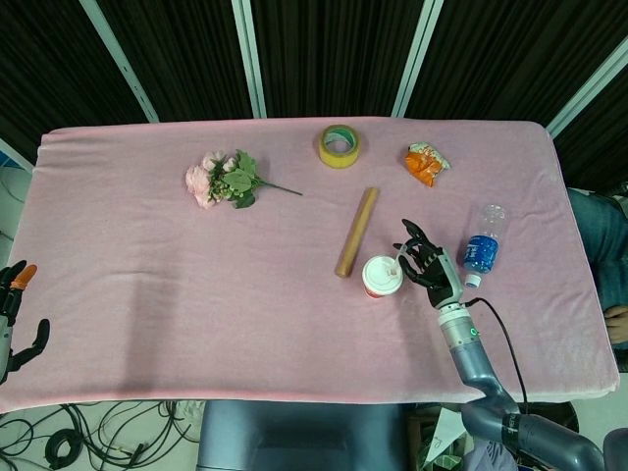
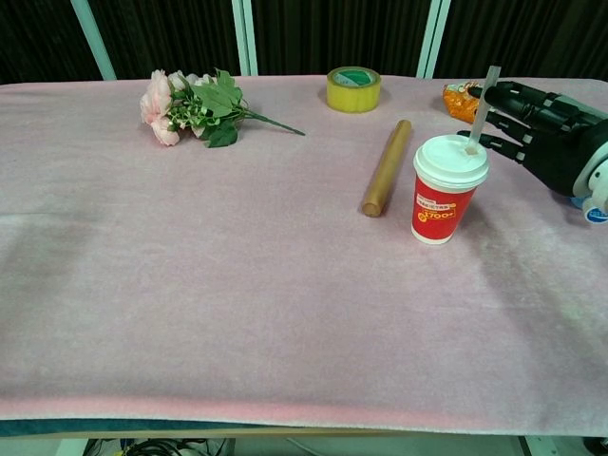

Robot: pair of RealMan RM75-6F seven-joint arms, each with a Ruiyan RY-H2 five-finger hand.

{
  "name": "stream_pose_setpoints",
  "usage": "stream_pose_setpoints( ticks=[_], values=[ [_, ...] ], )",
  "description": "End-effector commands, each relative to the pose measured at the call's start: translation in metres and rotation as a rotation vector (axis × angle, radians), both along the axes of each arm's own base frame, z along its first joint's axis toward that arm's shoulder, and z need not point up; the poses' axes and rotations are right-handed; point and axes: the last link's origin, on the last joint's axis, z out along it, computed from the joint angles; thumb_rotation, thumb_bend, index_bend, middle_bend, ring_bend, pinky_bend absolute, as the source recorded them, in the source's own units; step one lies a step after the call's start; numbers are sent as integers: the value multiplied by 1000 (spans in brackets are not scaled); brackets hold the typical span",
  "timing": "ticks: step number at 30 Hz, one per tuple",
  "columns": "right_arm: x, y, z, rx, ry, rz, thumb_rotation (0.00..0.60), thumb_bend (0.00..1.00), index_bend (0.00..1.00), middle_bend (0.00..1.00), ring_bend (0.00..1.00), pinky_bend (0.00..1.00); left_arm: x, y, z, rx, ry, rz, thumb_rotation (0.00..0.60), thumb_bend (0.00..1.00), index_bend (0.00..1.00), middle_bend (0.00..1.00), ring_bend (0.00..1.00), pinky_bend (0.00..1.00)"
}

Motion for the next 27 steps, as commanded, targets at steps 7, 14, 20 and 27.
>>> stream_pose_setpoints(
  ticks=[7, 14, 20, 27],
  values=[
    [-7, 3, -6, 18, 5, -10, 600, 374, 646, 84, 22, 187, -1, 0, 0, -2, 1, 3, 600, 479, 74, 26, 0, 0],
    [-13, 6, -10, 29, 8, -22, 600, 376, 646, 84, 22, 186, -1, 0, 0, -2, 1, 3, 600, 479, 74, 26, 0, 0],
    [-17, 8, -12, 35, 10, -30, 600, 377, 647, 84, 22, 186, -1, 0, 0, -3, 3, 4, 600, 479, 74, 26, 0, 0],
    [-16, 8, -8, 21, 2, -3, 600, 373, 581, 81, 22, 187, -1, 0, -1, -4, 4, 5, 600, 479, 74, 26, 0, 0]
  ],
)
